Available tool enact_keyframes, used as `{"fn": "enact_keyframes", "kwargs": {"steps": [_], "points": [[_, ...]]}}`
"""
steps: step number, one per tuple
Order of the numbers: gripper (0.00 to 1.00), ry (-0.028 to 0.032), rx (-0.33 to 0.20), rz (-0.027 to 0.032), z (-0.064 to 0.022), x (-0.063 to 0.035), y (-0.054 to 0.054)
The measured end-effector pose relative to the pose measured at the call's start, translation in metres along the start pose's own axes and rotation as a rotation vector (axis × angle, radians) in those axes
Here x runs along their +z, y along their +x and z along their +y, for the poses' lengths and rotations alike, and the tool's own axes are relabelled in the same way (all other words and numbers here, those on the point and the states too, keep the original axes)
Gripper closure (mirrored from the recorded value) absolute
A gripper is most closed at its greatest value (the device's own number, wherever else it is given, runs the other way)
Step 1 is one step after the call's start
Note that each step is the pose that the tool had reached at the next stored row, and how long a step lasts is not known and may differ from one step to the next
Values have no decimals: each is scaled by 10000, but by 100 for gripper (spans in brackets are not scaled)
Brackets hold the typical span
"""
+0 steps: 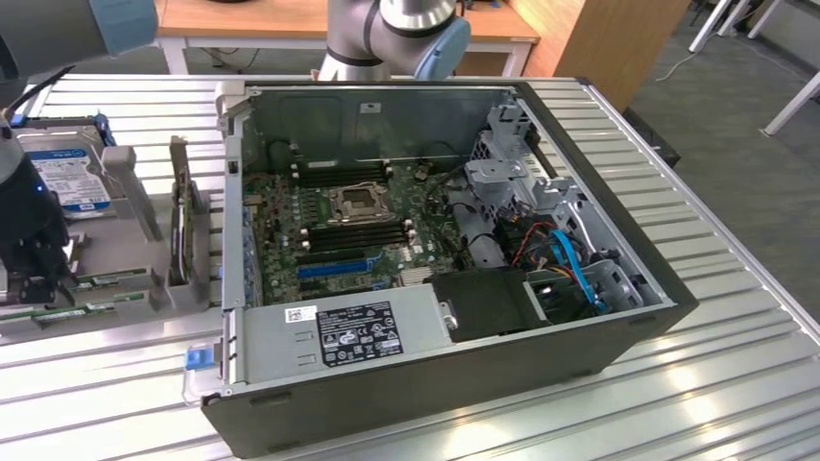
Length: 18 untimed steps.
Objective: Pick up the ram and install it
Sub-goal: 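Pick up the ram and move it above insertion slot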
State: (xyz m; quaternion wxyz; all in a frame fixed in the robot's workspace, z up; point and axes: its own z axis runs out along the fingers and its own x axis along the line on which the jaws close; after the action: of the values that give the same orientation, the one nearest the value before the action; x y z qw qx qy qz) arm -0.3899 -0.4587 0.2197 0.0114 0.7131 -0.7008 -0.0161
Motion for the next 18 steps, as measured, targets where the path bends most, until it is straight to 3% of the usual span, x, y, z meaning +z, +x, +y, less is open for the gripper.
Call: {"fn": "enact_keyframes", "kwargs": {"steps": [11,18], "points": [[71,0,1,0,-4,103,10],[71,-12,0,-1,-51,105,13]]}}
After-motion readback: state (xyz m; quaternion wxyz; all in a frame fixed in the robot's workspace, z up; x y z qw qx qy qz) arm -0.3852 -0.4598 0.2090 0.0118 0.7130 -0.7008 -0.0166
